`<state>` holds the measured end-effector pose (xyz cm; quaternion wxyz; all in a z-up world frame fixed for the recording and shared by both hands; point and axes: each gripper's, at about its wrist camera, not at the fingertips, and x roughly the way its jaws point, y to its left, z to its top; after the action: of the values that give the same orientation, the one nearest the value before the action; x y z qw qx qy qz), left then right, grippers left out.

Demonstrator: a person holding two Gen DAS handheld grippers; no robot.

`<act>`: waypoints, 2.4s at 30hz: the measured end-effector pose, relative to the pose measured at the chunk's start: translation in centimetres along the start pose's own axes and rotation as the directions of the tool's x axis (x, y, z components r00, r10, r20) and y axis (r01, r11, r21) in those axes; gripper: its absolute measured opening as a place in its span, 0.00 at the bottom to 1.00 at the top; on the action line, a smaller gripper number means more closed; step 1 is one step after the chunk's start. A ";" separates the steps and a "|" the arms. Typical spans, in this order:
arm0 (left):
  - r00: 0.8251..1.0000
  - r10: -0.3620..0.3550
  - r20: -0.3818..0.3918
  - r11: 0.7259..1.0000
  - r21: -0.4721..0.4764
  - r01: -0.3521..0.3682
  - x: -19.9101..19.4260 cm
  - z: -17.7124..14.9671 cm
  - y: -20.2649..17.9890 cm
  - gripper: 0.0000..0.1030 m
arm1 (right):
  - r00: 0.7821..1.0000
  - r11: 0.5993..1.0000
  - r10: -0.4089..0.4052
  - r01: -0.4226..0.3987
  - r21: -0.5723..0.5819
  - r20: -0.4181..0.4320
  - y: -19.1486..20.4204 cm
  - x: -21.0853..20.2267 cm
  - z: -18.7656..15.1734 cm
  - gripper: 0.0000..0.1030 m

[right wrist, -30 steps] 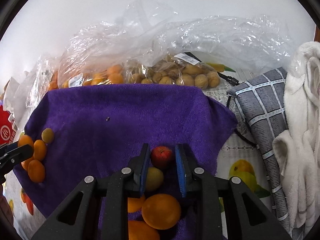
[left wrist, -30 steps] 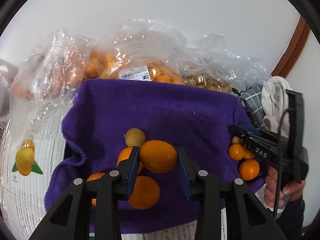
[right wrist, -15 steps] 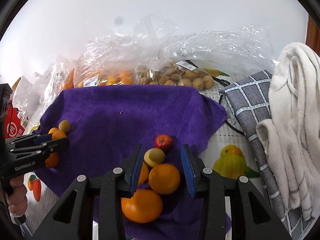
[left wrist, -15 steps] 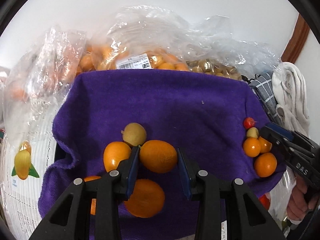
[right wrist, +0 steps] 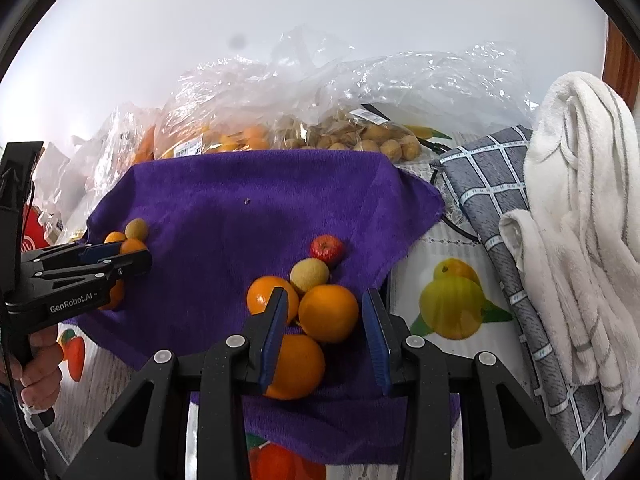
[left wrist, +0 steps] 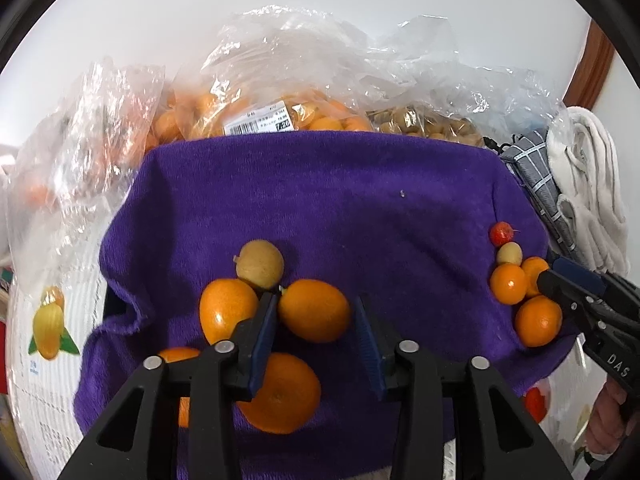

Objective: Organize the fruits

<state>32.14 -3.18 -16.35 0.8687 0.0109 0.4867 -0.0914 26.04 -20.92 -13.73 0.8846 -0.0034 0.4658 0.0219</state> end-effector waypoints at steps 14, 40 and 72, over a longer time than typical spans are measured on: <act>0.988 0.030 0.153 0.999 -0.015 -0.028 -11.0 -5.0 -1.2 0.66 | 0.994 0.995 -0.080 0.075 0.062 0.079 0.5 -9.7 -1.4 0.46; 0.929 0.083 0.362 0.996 -0.063 -0.065 -28.5 -16.6 -5.2 0.98 | 0.966 0.992 -0.127 0.121 0.042 0.225 3.7 -26.5 -11.7 1.00; 0.903 0.126 0.410 0.992 -0.075 -0.105 -30.9 -19.2 -5.5 0.98 | 0.951 0.987 -0.159 0.153 0.043 0.266 3.9 -29.8 -14.3 1.00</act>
<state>-0.74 -1.92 0.07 0.9560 -0.0020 0.2922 -0.0275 -2.79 -18.50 2.82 0.9386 -0.0274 0.3399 -0.0529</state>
